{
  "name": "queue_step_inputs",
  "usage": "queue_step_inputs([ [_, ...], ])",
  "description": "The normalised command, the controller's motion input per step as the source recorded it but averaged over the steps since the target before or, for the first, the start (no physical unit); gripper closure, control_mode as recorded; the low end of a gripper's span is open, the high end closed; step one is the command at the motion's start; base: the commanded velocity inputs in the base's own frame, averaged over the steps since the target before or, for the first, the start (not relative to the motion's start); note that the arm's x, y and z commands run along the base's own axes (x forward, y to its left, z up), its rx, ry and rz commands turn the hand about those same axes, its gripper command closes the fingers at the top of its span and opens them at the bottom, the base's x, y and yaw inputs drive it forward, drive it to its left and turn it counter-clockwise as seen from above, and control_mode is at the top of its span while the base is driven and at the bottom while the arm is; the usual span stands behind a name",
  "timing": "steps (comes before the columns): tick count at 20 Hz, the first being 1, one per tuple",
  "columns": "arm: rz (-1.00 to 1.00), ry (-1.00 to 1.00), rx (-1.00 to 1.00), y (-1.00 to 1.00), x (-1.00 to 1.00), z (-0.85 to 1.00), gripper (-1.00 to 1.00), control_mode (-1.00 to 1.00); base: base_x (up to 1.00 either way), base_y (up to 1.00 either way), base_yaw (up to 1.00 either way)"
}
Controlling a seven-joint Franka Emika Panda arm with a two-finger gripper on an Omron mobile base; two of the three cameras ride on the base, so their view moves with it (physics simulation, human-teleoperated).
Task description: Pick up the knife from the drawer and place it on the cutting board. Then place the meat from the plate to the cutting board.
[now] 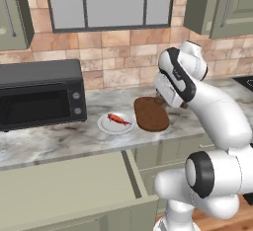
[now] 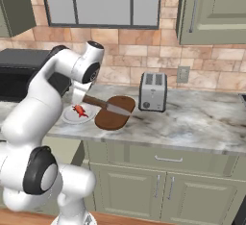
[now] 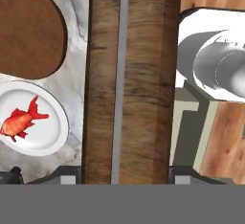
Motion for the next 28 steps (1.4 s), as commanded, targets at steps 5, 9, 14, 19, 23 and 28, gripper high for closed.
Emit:
queue_step_inputs([
  [5,0.0,0.01,-0.03,-0.19,0.4,-0.45,1.0,-1.0,0.0,0.0,0.0],
  [9,0.0,0.03,-0.01,-0.18,0.48,-0.41,1.0,-1.0,0.0,0.0,0.0],
  [14,0.0,0.03,-0.04,-0.04,0.5,-0.5,1.0,-1.0,0.0,0.0,0.0],
  [19,0.0,0.04,-0.05,-0.08,0.46,-0.47,1.0,-1.0,0.0,0.0,0.0],
  [23,0.0,0.01,-0.03,-0.11,0.5,-0.41,1.0,-1.0,0.0,0.0,0.0],
  [28,0.0,0.0,0.0,-0.18,0.49,-0.42,1.0,-1.0,0.0,0.0,0.0],
])
